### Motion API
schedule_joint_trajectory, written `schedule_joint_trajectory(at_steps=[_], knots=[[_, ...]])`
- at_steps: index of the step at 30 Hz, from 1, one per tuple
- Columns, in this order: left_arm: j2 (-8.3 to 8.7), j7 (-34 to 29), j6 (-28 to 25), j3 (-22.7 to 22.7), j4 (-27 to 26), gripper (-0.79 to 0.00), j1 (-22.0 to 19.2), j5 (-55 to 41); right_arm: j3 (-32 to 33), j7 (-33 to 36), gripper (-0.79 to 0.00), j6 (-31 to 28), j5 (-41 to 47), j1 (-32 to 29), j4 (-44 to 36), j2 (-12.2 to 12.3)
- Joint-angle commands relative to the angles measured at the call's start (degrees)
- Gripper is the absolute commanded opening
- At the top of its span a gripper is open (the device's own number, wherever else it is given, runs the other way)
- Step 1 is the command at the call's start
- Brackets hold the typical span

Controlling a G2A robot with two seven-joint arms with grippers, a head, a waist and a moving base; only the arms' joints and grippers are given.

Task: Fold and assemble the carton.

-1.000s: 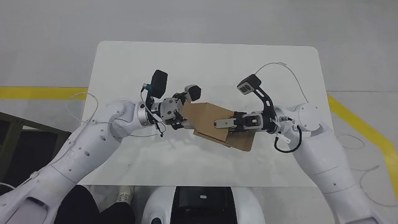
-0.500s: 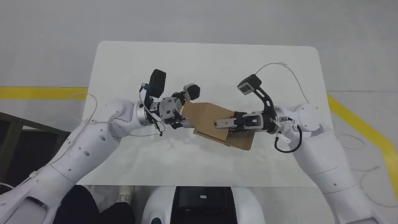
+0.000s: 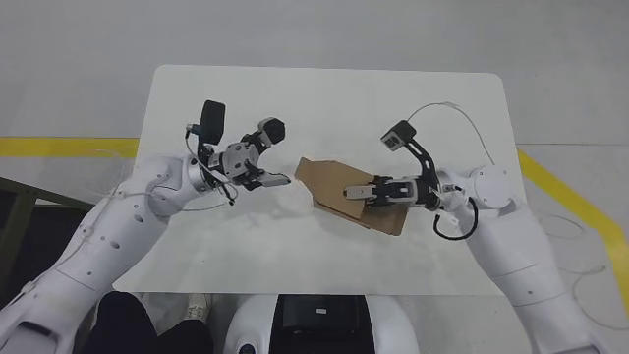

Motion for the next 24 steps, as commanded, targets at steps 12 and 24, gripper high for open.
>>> schedule_joint_trajectory(at_steps=[12,24], knots=[[-0.12,-5.66,1.47,-1.11,0.44,0.0,-1.11,2.28,-1.8,-1.09,-0.785,2.27,-4.34,0.58,-1.0,0.09],[-1.13,-13.78,5.61,-1.92,-1.61,0.0,-1.27,3.45,-2.35,-0.96,-0.785,2.16,-4.05,0.72,-1.59,0.15]])
